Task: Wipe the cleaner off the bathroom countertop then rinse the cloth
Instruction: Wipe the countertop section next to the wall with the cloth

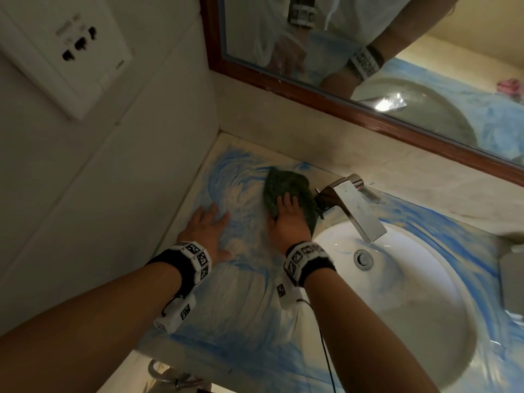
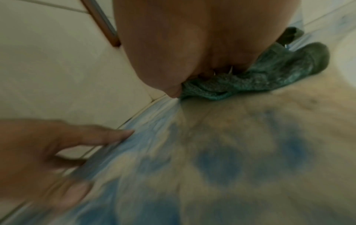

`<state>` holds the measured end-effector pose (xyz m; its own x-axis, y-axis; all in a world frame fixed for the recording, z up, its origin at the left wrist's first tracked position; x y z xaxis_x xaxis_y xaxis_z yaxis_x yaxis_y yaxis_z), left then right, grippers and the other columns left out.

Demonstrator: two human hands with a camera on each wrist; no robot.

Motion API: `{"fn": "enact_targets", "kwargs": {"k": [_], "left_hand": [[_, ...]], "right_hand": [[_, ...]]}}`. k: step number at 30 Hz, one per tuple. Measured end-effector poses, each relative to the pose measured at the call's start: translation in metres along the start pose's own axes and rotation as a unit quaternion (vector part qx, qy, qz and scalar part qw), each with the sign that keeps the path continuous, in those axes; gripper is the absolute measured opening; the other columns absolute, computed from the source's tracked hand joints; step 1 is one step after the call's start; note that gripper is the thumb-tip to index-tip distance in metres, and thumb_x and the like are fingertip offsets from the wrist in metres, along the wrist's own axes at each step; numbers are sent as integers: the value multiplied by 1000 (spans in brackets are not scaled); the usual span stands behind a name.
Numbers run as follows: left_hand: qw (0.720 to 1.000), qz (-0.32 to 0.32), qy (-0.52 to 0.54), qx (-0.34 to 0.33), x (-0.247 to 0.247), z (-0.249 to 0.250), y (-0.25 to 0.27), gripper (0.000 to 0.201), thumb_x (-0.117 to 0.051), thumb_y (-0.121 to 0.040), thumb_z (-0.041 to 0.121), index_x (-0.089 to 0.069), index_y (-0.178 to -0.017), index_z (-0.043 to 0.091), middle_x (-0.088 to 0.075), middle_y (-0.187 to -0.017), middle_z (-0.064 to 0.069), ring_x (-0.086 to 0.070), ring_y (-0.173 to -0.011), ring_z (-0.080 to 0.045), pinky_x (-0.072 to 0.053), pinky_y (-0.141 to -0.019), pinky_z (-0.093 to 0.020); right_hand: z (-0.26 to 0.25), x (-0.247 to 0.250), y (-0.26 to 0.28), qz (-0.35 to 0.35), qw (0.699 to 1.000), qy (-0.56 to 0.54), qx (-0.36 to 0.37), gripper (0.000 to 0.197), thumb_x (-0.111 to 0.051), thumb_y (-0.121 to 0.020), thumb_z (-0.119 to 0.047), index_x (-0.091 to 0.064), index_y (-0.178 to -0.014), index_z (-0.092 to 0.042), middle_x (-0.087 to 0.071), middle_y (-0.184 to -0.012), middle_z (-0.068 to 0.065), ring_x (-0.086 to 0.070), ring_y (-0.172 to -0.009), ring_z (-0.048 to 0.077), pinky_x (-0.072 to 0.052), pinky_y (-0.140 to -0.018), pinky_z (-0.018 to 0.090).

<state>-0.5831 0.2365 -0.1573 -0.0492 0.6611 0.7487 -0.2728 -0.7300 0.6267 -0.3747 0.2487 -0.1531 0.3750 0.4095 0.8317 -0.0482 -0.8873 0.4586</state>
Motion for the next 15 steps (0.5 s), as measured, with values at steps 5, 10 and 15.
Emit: {"fn": "enact_targets", "kwargs": {"k": [5, 10, 15], "left_hand": [[1000, 4, -4, -6, -1, -1, 0, 107, -64, -77, 66, 4, -154, 38, 19, -161, 2, 13, -148, -28, -5, -121, -41], [1000, 2, -5, -4, 2, 0, 1, 105, -65, -78, 64, 2, -154, 38, 18, -161, 3, 12, -148, -28, -12, -120, -47], [1000, -2, -6, 3, 3, 1, 1, 106, -65, -77, 65, 2, -154, 39, 19, -161, 5, 12, -148, -27, -13, -120, -46]], "right_hand": [[-7, -30, 58, -16, 998, 25, 47, 69, -41, -99, -33, -9, -156, -11, 2, -163, 9, 4, -150, 26, 4, -119, 37], [-2, -19, 37, -29, 998, 22, 52, 64, -39, -101, -31, -11, -156, -14, 1, -163, 5, 4, -150, 24, 2, -120, 37], [9, 10, -24, -7, 1000, 0, 4, 63, -35, -102, -33, -11, -155, -10, -2, -163, 9, 0, -150, 26, -9, -122, 41]]}}
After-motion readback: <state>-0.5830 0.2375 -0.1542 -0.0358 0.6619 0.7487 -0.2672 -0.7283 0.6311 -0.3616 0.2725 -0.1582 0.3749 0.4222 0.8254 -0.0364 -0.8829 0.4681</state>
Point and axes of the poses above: each hand's wrist, its own y-axis away from the middle knuckle, its own x-axis out of the back of the hand, z = x × y, the point moved 6 cm from there along -y, towards the middle knuckle
